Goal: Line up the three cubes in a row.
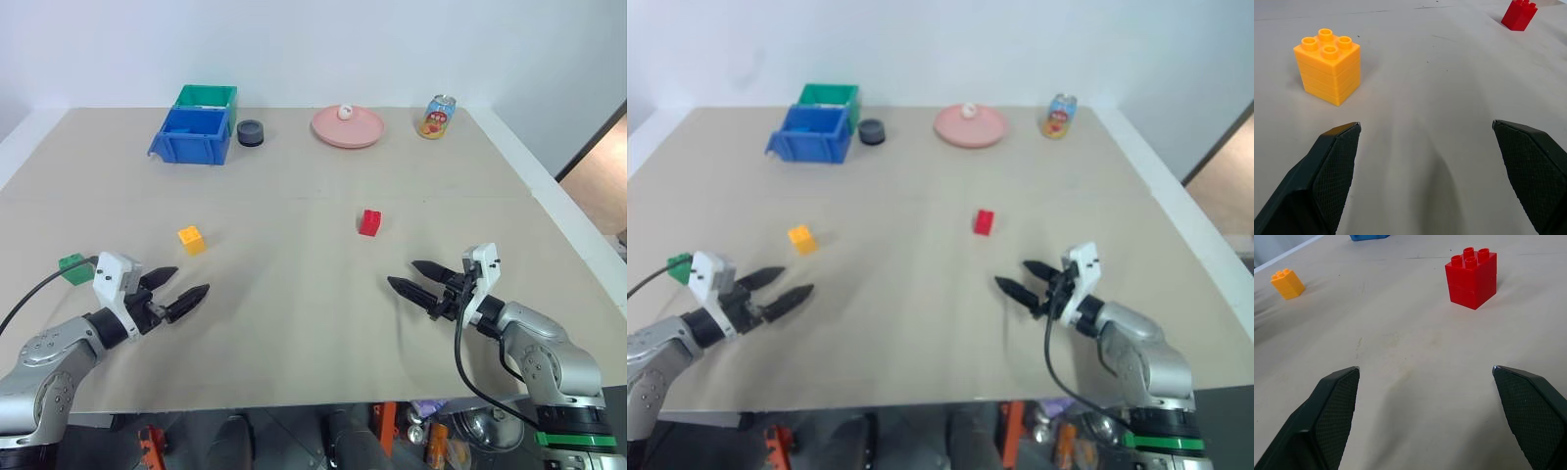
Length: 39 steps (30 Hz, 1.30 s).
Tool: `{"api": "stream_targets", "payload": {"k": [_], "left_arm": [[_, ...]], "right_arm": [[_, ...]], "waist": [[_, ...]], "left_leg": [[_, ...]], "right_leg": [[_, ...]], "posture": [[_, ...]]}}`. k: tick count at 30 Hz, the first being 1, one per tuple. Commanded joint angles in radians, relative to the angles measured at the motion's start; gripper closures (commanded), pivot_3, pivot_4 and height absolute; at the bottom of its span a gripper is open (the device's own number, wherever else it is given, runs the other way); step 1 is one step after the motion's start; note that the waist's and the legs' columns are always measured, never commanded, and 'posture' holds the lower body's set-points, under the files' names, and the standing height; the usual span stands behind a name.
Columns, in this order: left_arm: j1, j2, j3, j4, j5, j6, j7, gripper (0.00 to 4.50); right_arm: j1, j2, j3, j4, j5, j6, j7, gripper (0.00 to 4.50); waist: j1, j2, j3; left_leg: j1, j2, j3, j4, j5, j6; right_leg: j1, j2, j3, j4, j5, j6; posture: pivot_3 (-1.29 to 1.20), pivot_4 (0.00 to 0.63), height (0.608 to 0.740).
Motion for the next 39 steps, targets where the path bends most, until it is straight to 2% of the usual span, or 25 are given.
{"api": "stream_targets", "payload": {"k": [1, 4, 10, 13, 18, 24, 31, 34, 39], "left_arm": [[-0.001, 0.008, 0.006, -0.013, -0.006, -0.059, -0.060, 0.04], [-0.005, 0.021, -0.003, -0.019, -0.015, -0.110, -0.149, 0.04], [-0.010, 0.022, -0.012, -0.020, 0.004, -0.175, -0.214, 0.04], [-0.025, 0.030, -0.040, -0.030, 0.027, -0.201, -0.236, 0.04], [-0.113, 0.033, -0.101, -0.041, 0.041, -0.234, -0.271, 0.04], [-0.214, 0.038, -0.196, -0.027, 0.075, -0.272, -0.330, 0.04], [-0.247, 0.030, -0.238, -0.020, 0.083, -0.287, -0.336, 0.04], [-0.250, 0.025, -0.236, -0.027, 0.076, -0.282, -0.326, 0.04], [-0.251, 0.012, -0.246, -0.027, 0.081, -0.289, -0.318, 0.04]], "right_arm": [[-0.004, 0.003, -0.017, -0.049, -0.003, -0.020, -0.026, 0.00], [-0.019, 0.009, -0.023, -0.073, -0.022, -0.022, -0.079, 0.00], [-0.019, 0.009, -0.013, -0.098, -0.019, 0.002, -0.113, 0.00], [-0.037, 0.023, 0.019, -0.097, -0.069, 0.008, -0.172, 0.00], [-0.111, 0.109, 0.073, -0.097, -0.156, 0.040, -0.343, 0.00], [-0.142, 0.223, 0.148, -0.128, -0.209, 0.071, -0.458, 0.00], [-0.181, 0.264, 0.213, -0.073, -0.341, 0.009, -0.542, 0.00], [-0.205, 0.276, 0.171, -0.053, -0.341, 0.008, -0.572, 0.00], [-0.226, 0.297, 0.186, -0.015, -0.364, -0.017, -0.582, 0.00]], "waist": [[0.000, 0.000, 0.000], [0.000, 0.000, 0.000], [0.000, 0.000, 0.000], [0.000, 0.000, 0.000], [-0.001, 0.000, 0.000], [0.000, 0.000, 0.000], [0.000, 0.000, 0.000], [0.000, 0.000, 0.000], [0.000, 0.000, 0.000]], "left_leg": [[0.000, 0.000, 0.000, 0.000, 0.000, 0.000], [0.000, 0.000, 0.000, 0.000, 0.000, 0.000], [0.000, 0.000, 0.000, 0.000, 0.000, 0.000], [0.000, 0.000, 0.000, 0.000, 0.000, 0.000], [0.000, 0.000, 0.000, 0.001, 0.000, 0.000], [0.000, 0.000, 0.000, 0.001, 0.000, 0.001], [0.000, 0.000, 0.000, 0.000, 0.000, 0.001], [0.000, 0.000, 0.000, 0.000, 0.000, 0.001], [0.000, 0.000, 0.000, 0.000, 0.000, 0.001]], "right_leg": [[0.000, 0.000, 0.000, 0.000, 0.000, 0.000], [0.000, 0.000, 0.000, 0.000, 0.000, 0.000], [0.000, 0.000, 0.000, 0.000, 0.000, 0.000], [0.000, 0.000, 0.000, 0.000, 0.000, 0.000], [0.000, 0.000, 0.000, 0.000, 0.002, 0.000], [0.000, 0.000, 0.001, 0.000, 0.002, 0.001], [0.000, 0.001, 0.001, 0.000, 0.002, 0.001], [0.000, 0.001, 0.001, 0.000, 0.002, 0.001], [0.000, 0.001, 0.001, 0.000, 0.002, 0.002]], "posture": [[0.00, 0.150, 0.736], [0.00, 0.150, 0.736], [0.00, 0.150, 0.736], [0.00, 0.150, 0.736], [0.00, 0.150, 0.736], [0.00, 0.150, 0.736], [0.00, 0.150, 0.736], [0.00, 0.150, 0.736], [0.00, 0.150, 0.736]]}}
